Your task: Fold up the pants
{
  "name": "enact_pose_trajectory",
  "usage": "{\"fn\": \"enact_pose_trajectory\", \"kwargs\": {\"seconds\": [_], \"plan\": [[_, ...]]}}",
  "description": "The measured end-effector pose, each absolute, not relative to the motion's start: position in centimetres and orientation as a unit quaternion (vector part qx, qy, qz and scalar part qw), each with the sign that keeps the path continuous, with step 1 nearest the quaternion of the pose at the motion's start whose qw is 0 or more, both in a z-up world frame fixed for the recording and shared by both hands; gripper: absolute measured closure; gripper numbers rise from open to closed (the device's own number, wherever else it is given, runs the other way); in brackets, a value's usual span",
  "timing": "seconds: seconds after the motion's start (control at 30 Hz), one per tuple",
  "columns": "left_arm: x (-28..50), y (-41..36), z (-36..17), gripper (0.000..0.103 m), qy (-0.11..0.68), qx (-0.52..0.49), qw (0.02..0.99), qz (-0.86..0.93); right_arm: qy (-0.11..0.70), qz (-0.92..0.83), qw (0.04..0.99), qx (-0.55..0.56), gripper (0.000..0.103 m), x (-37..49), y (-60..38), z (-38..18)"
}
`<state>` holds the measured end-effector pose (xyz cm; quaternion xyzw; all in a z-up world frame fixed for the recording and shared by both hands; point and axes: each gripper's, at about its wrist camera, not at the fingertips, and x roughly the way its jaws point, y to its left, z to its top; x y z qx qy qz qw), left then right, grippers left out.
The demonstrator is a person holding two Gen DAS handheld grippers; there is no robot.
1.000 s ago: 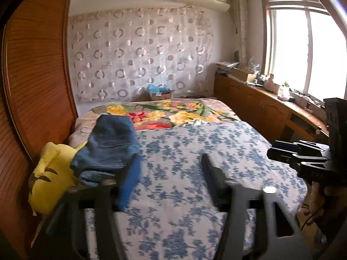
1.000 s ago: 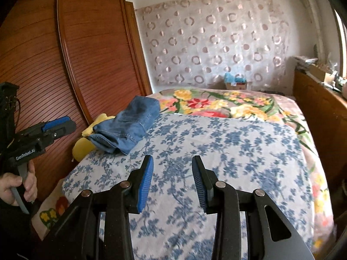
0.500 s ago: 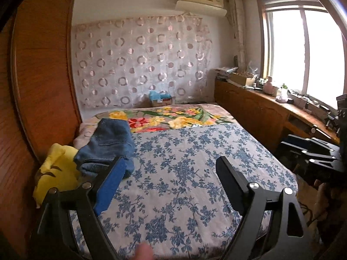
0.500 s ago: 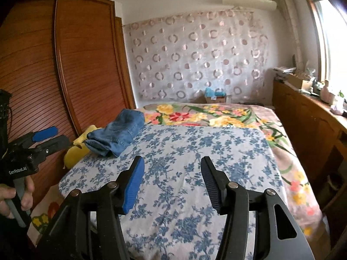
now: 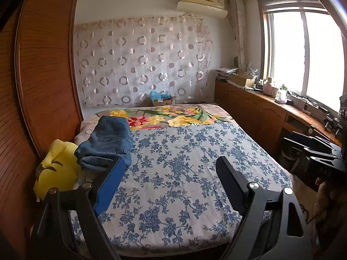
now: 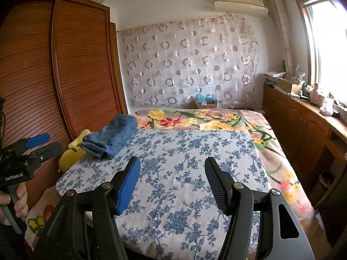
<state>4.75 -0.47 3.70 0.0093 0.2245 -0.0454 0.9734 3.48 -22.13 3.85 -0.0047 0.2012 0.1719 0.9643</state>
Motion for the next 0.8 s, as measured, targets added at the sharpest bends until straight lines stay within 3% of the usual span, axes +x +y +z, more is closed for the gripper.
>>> {"fn": "enact_pose_trajectory", "kwargs": {"seconds": [0.8], "plan": [[4.75,-0.17,3.49,0.017,0.224,0.007,0.974,-0.041,0.194,0.172,0.966,-0.009,0.039,4.0,-22.79,3.88]]}}
